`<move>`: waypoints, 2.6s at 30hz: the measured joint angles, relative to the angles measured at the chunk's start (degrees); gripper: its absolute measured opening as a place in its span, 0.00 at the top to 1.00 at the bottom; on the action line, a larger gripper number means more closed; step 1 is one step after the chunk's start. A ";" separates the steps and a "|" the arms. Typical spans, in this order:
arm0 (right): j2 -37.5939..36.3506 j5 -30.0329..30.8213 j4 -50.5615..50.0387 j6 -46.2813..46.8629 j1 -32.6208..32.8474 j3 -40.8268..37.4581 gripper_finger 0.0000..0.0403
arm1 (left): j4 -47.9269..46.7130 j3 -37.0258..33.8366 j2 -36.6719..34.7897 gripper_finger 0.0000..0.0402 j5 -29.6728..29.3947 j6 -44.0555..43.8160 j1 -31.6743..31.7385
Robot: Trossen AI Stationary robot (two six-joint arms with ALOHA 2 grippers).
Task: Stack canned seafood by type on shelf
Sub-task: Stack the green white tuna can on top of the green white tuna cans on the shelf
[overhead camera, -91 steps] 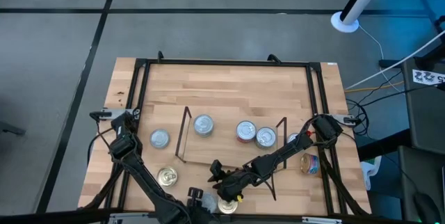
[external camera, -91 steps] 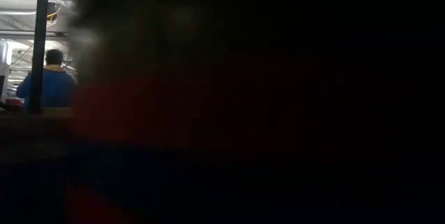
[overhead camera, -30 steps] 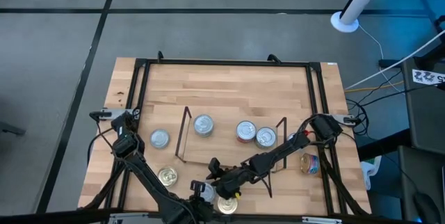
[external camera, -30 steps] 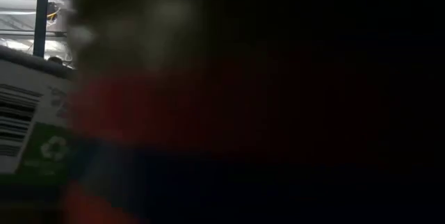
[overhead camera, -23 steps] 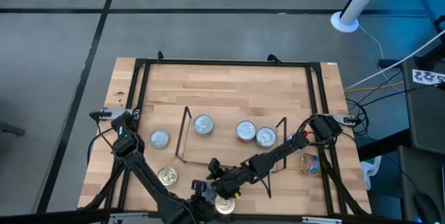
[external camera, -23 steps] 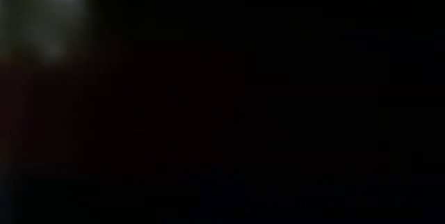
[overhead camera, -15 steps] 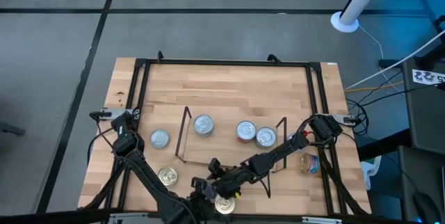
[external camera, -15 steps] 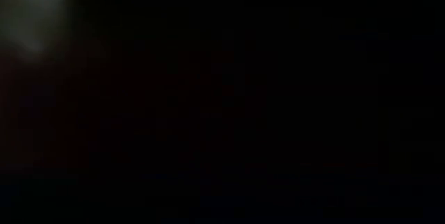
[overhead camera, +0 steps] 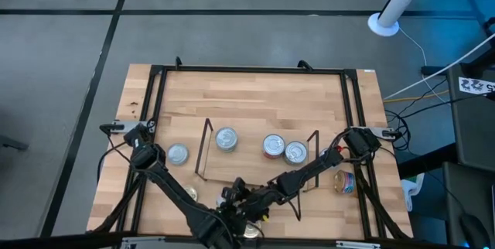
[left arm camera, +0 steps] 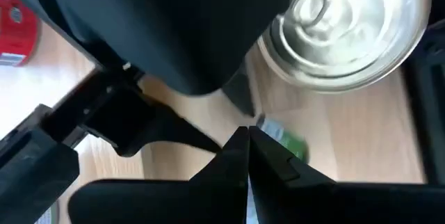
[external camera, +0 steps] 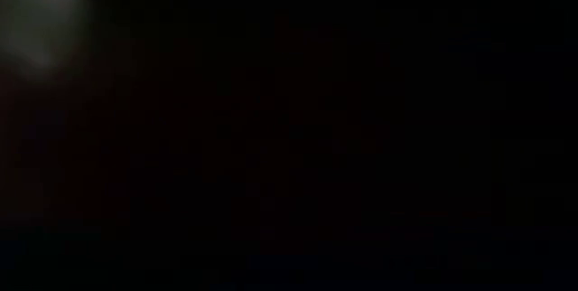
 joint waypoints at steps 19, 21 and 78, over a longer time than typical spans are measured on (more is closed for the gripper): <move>0.00 0.15 -1.34 2.26 -0.10 -0.04 0.58 | 1.50 -0.07 0.13 0.82 0.59 3.54 3.39; 0.00 0.22 -2.07 3.20 -0.30 -0.04 0.58 | 1.87 -0.07 0.13 0.74 1.18 4.38 3.63; -0.07 0.10 -2.85 4.27 -0.44 0.07 0.58 | -15.73 -0.08 0.79 0.39 11.63 12.54 4.00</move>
